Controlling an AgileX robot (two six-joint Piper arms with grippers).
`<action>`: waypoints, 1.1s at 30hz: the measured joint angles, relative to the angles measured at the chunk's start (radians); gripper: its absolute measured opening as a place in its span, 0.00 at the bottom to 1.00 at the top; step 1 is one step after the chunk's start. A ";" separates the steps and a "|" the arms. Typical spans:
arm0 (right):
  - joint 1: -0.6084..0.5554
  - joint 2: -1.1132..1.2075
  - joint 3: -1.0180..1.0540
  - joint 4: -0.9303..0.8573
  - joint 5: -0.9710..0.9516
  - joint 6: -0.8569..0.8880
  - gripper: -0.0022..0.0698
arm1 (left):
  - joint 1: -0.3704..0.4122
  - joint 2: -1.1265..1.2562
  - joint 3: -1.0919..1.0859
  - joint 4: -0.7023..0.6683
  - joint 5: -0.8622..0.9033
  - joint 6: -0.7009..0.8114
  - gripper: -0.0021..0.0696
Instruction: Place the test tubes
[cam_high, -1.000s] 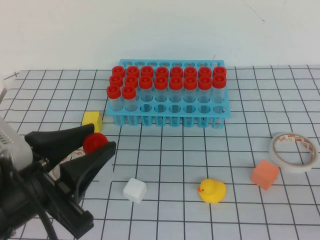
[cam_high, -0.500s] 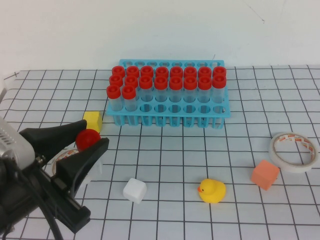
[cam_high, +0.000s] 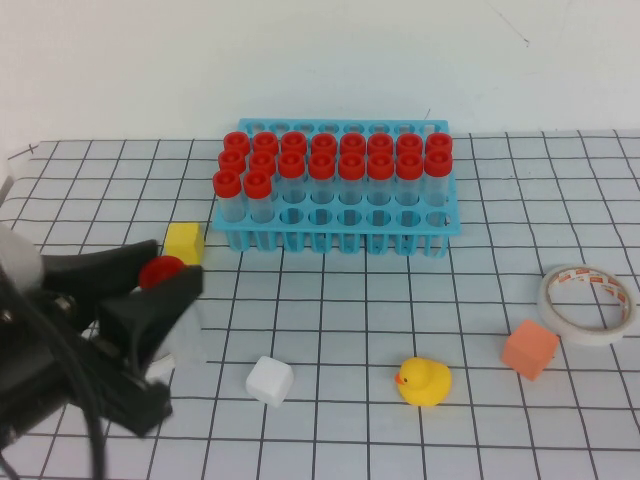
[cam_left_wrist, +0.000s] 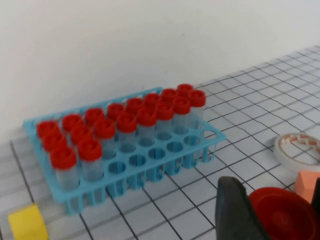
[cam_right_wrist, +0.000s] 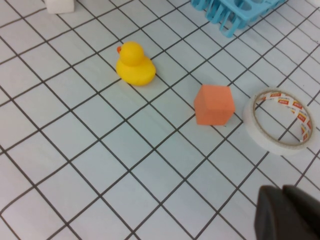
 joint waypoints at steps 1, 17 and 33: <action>0.000 0.000 0.000 0.000 0.002 0.000 0.03 | 0.000 0.000 -0.005 0.104 -0.007 -0.175 0.40; 0.000 0.000 0.000 0.000 0.009 0.000 0.03 | 0.000 0.120 -0.028 0.873 -0.297 -1.239 0.40; 0.000 0.000 0.000 0.000 0.013 0.000 0.03 | 0.000 0.564 -0.161 1.195 -0.788 -1.305 0.40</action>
